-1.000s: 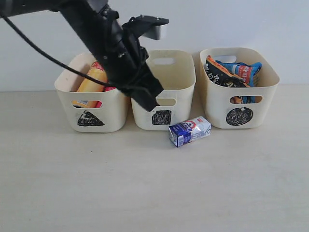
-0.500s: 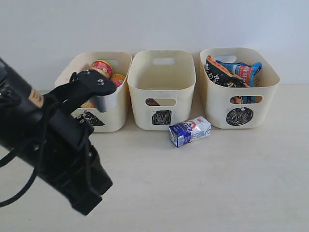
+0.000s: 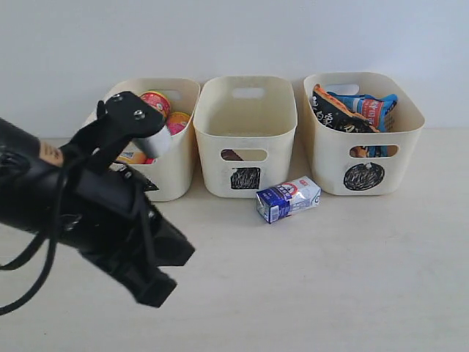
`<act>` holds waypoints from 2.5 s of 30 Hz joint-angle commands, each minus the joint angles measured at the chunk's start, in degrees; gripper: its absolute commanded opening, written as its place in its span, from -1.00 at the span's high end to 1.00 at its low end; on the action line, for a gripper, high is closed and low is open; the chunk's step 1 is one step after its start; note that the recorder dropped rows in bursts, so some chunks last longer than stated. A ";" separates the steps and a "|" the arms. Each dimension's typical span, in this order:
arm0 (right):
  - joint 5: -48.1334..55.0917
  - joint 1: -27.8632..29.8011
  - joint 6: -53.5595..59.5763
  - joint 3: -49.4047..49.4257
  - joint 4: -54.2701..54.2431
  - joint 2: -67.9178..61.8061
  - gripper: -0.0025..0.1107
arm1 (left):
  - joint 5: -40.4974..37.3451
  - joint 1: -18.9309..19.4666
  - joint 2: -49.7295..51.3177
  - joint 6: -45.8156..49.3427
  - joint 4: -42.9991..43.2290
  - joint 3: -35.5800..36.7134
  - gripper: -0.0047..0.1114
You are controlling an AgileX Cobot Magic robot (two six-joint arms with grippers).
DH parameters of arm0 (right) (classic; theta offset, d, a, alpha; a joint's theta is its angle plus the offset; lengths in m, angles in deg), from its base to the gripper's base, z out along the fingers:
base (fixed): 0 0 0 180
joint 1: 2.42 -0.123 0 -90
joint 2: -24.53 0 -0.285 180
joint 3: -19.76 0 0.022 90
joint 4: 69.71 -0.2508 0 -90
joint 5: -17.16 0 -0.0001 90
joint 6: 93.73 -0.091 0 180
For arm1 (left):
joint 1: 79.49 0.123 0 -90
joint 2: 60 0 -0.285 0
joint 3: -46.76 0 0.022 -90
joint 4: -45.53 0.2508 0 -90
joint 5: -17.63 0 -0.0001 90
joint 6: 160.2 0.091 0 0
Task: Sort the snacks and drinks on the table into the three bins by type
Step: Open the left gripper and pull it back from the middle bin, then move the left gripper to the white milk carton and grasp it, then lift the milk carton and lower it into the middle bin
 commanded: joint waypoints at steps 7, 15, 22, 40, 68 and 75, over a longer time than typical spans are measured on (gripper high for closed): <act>-0.47 0.05 -0.10 0.27 0.21 0.26 0.96 | 0.40 -0.92 29.72 12.25 -8.43 -24.72 -0.53; -0.47 0.05 -0.10 0.27 0.21 0.26 0.96 | 7.79 -1.83 45.65 9.21 0.10 -40.93 -0.53; -0.47 0.05 -0.10 0.27 0.21 0.26 0.96 | 5.11 -1.83 52.87 -18.82 28.69 -49.57 -0.53; -0.47 0.05 -0.10 0.27 0.21 0.26 0.96 | 8.54 -1.83 59.69 -21.22 32.08 -54.43 -0.24; -0.47 0.05 -0.10 0.27 0.21 0.26 0.96 | -13.18 -11.26 49.79 -15.10 33.10 -44.10 0.85; -0.47 0.05 -0.10 0.27 0.21 0.26 0.96 | -14.48 -11.26 49.67 -15.00 33.10 -43.46 -0.27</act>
